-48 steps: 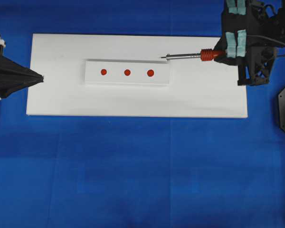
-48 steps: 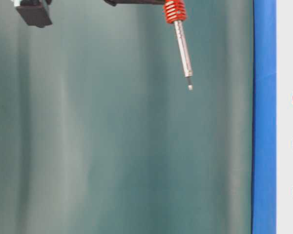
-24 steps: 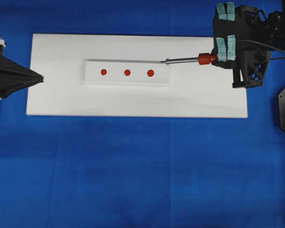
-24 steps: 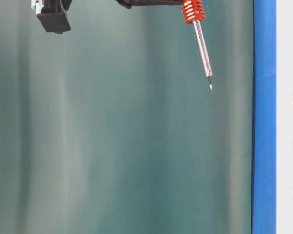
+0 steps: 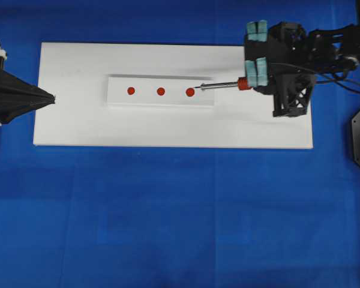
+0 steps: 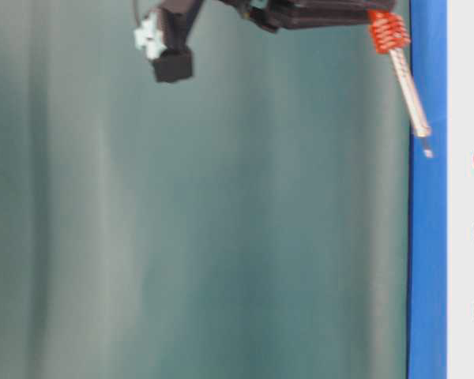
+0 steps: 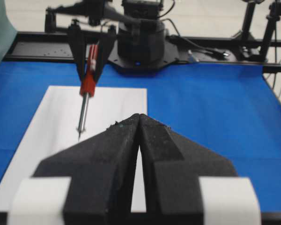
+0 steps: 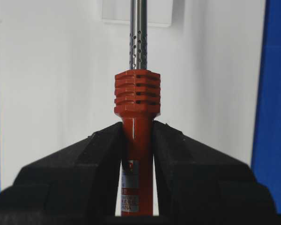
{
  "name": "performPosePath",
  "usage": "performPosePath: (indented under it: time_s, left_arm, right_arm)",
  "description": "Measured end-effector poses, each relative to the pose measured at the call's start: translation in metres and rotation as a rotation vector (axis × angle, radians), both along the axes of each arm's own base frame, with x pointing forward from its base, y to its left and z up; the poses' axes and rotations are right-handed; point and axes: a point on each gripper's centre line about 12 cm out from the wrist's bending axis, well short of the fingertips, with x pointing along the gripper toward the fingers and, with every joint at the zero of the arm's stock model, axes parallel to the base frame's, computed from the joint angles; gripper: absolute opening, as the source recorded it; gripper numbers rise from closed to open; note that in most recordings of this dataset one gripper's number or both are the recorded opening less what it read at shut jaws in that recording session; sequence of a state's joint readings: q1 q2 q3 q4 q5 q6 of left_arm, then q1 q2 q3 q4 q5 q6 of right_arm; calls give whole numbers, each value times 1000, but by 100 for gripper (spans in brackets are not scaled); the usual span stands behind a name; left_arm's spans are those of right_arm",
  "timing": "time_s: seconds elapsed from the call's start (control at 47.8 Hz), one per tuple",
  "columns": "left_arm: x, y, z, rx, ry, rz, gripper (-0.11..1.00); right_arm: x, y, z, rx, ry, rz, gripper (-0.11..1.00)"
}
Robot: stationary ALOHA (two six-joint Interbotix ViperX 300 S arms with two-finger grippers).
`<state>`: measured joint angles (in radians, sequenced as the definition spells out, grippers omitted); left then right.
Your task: Touch the tip of the soldering iron to the mark.
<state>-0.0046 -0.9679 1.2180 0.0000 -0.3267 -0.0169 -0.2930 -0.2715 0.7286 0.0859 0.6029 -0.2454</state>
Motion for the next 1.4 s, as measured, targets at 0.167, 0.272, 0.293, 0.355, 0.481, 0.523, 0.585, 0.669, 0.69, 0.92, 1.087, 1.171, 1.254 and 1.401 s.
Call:
performPosePath:
  time_s: [0.167, 0.272, 0.293, 0.355, 0.481, 0.523, 0.585, 0.669, 0.69, 0.92, 1.087, 1.171, 1.254, 1.401]
  left_arm:
    - [0, 0, 0, 0, 0, -2, 0]
    - [0, 0, 0, 1, 2, -2, 0]
    - [0, 0, -1, 0, 2, -2, 0]
    - [0, 0, -1, 2, 3, -2, 0]
    - [0, 0, -1, 2, 3, -2, 0]
    - [0, 0, -1, 0, 3, 0, 0]
    - [0, 0, 0, 0, 0, -2, 0]
    - [0, 0, -1, 2, 3, -2, 0]
    - [0, 0, -1, 0, 3, -2, 0]
    - [0, 0, -1, 0, 3, -2, 0]
    - [0, 0, -1, 2, 3, 0, 0]
    - [0, 0, 0, 0, 2, -2, 0]
    - [0, 0, 0, 1, 2, -2, 0]
    - [0, 0, -1, 0, 3, 0, 0]
  right_arm:
    - [6, -2, -18, 5, 29, 1, 6]
    - [8, -2, -26, 7, 38, 0, 6]
    - [8, -2, -27, 8, 38, -2, 6]
    - [8, -3, -30, 8, 39, -2, 6]
    - [9, -3, -32, 6, 35, -3, 6]
    - [9, -3, -32, 6, 35, -2, 6]
    - [9, -3, -31, 5, 32, -2, 6]
    - [9, -3, -32, 5, 34, -2, 6]
    - [9, -3, -32, 6, 34, -3, 6]
    - [8, -3, -32, 5, 35, -2, 6]
    - [8, -3, -32, 5, 35, -2, 6]
    - [9, -3, -32, 5, 34, -2, 6]
    - [8, -3, -32, 5, 35, -2, 6]
    - [8, -3, -32, 5, 35, -2, 6]
